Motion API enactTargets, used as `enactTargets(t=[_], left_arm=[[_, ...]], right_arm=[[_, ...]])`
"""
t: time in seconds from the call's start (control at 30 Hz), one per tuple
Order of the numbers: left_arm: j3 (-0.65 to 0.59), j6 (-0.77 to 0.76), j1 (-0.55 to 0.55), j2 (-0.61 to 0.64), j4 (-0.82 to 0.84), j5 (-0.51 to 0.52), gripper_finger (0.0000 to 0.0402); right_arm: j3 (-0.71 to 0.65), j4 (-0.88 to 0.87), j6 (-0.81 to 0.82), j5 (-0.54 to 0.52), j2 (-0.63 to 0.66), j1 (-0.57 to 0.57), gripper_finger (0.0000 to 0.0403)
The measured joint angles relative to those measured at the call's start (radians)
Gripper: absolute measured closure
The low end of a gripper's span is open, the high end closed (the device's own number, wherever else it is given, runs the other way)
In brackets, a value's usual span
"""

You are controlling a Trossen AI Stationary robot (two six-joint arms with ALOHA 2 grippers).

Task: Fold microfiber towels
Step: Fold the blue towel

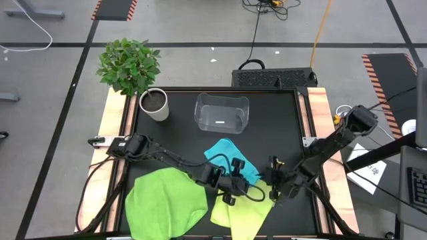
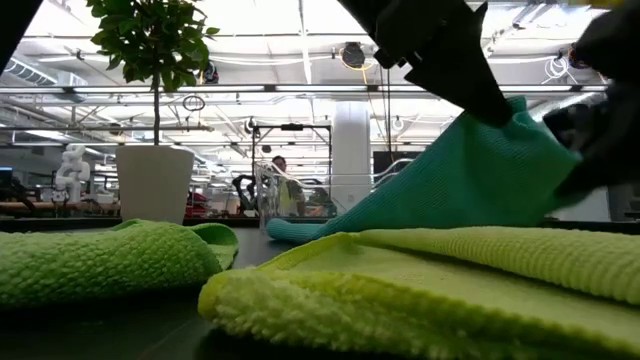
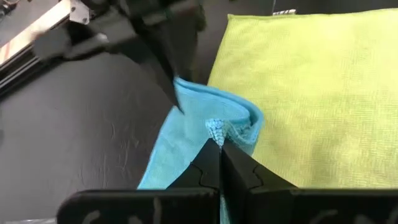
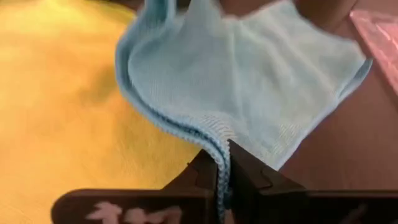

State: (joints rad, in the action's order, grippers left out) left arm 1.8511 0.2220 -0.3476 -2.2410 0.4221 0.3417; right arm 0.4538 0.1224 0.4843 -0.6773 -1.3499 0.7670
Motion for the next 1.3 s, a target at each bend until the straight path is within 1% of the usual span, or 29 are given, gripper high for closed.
enactTargets(t=[0.13,0.2,0.4,0.47,0.6,0.77,0.87,1.07,1.13,1.2,1.3], left_arm=[[-0.001,0.002,-0.009,0.018,0.015,-0.002,0.0400],[-0.001,0.013,-0.014,0.052,0.054,0.001,0.0400],[0.000,0.041,-0.009,0.181,0.112,0.021,0.0400],[0.000,0.046,0.001,0.225,0.153,0.030,0.0400],[0.000,0.046,0.042,0.277,0.175,0.029,0.0401],[0.000,0.077,0.123,0.285,0.197,-0.025,0.0401],[0.000,0.126,0.166,0.295,0.193,-0.030,0.0401],[0.000,0.200,0.242,0.346,0.176,-0.042,0.0401],[0.000,0.187,0.267,0.371,0.202,-0.084,0.0401],[0.001,0.169,0.277,0.379,0.211,-0.136,0.0401],[-0.001,0.158,0.254,0.375,0.247,-0.186,0.0401]], right_arm=[[0.003,-0.047,-0.022,0.002,0.071,0.000,0.0400],[0.004,-0.070,-0.022,0.002,0.111,-0.001,0.0400],[0.077,-0.290,-0.033,0.000,0.269,-0.023,0.0402],[0.112,-0.362,-0.051,-0.004,0.314,-0.048,0.0402],[0.195,-0.508,-0.088,-0.002,0.378,-0.104,0.0402],[0.316,-0.693,-0.144,0.002,0.417,-0.184,0.0402],[0.390,-0.796,-0.168,0.002,0.423,-0.234,0.0402],[0.521,-0.923,-0.209,0.000,0.423,-0.324,0.0403],[0.537,-0.946,-0.208,0.003,0.422,-0.334,0.0403],[0.538,-0.945,-0.193,0.036,0.420,-0.334,0.0403],[0.516,-0.945,-0.145,0.080,0.398,-0.323,0.0403]])
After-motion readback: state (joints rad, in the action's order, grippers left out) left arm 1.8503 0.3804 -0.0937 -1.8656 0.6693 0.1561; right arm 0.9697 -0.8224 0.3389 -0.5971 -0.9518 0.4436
